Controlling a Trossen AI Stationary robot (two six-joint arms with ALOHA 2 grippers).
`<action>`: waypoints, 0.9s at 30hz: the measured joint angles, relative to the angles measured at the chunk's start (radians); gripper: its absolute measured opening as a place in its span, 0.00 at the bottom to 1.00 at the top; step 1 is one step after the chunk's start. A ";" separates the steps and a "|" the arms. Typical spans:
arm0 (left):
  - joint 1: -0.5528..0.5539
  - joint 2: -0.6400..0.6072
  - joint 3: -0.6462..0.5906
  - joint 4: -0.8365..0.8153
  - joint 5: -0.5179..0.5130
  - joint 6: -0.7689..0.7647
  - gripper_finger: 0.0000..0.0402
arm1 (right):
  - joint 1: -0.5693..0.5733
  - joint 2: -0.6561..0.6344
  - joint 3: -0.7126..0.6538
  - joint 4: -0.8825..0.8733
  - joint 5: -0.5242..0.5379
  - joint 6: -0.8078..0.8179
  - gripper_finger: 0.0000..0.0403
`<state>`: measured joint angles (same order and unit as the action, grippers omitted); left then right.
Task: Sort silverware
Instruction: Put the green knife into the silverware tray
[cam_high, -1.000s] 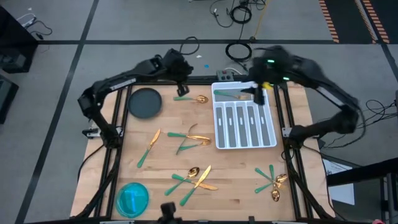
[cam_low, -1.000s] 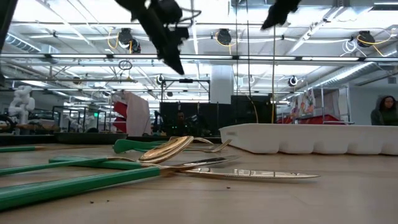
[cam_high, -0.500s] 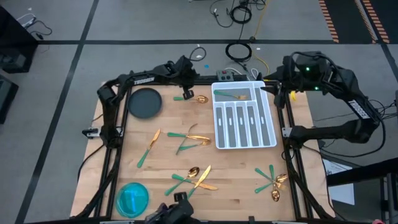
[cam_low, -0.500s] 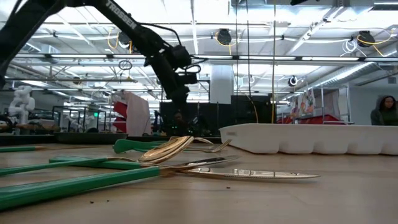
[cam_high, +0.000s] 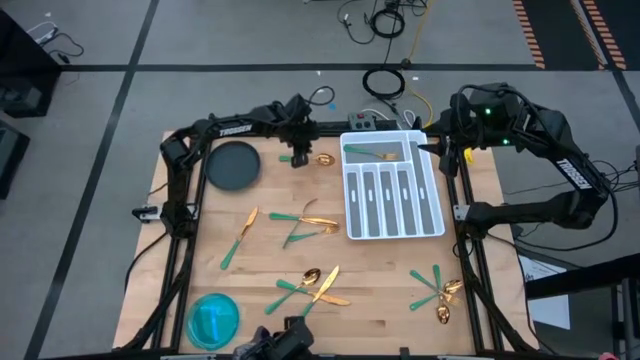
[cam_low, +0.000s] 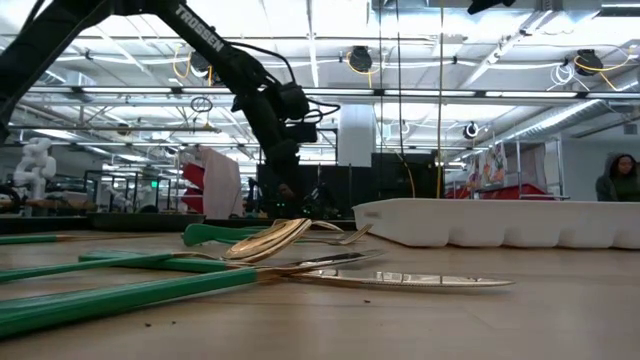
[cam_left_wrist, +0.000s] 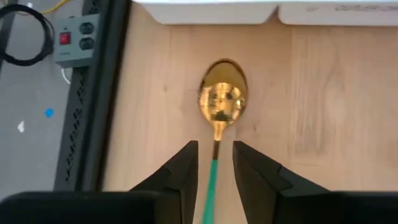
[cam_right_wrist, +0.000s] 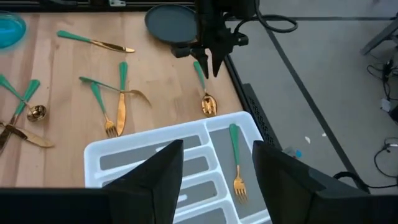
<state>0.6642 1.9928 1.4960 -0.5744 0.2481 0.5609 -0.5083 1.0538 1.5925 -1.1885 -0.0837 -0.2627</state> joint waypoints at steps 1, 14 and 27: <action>-0.002 0.005 0.000 0.000 0.002 0.000 0.27 | 0.000 0.000 0.000 0.000 0.000 -0.004 0.47; -0.038 0.118 0.090 -0.010 -0.074 -0.032 0.27 | 0.000 0.000 0.000 0.001 -0.002 -0.006 0.47; -0.030 0.226 0.201 -0.145 -0.081 -0.030 0.27 | 0.000 0.000 0.000 -0.012 -0.053 -0.005 0.47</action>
<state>0.6346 2.2185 1.6970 -0.7198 0.1668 0.5304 -0.5083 1.0538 1.5925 -1.2009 -0.1368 -0.2676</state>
